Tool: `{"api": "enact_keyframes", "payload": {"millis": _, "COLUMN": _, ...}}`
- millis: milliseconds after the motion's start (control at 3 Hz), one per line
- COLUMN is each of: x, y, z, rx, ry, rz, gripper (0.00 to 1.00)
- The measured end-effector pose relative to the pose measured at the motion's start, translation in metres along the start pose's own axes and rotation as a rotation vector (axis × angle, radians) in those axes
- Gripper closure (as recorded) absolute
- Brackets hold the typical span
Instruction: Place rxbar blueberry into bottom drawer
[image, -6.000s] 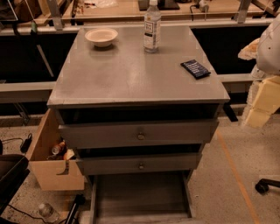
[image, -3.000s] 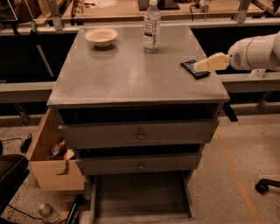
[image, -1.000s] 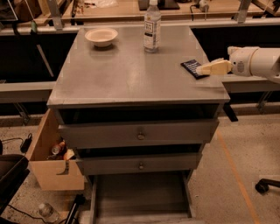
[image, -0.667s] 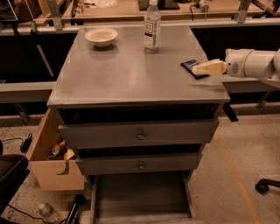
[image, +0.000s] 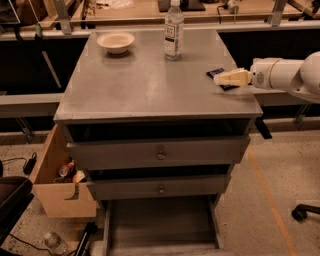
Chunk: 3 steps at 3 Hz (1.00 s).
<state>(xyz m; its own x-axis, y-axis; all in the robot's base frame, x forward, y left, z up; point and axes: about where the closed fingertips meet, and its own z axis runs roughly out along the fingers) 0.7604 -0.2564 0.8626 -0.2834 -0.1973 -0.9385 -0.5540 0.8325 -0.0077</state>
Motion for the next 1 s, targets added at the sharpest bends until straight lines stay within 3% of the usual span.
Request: {"api": "enact_keyframes", "payload": {"millis": 1000, "x": 0.017, "y": 0.004, "z": 0.024, "rx": -0.011, "ry": 0.086, "rz": -0.006, "gripper": 0.0}}
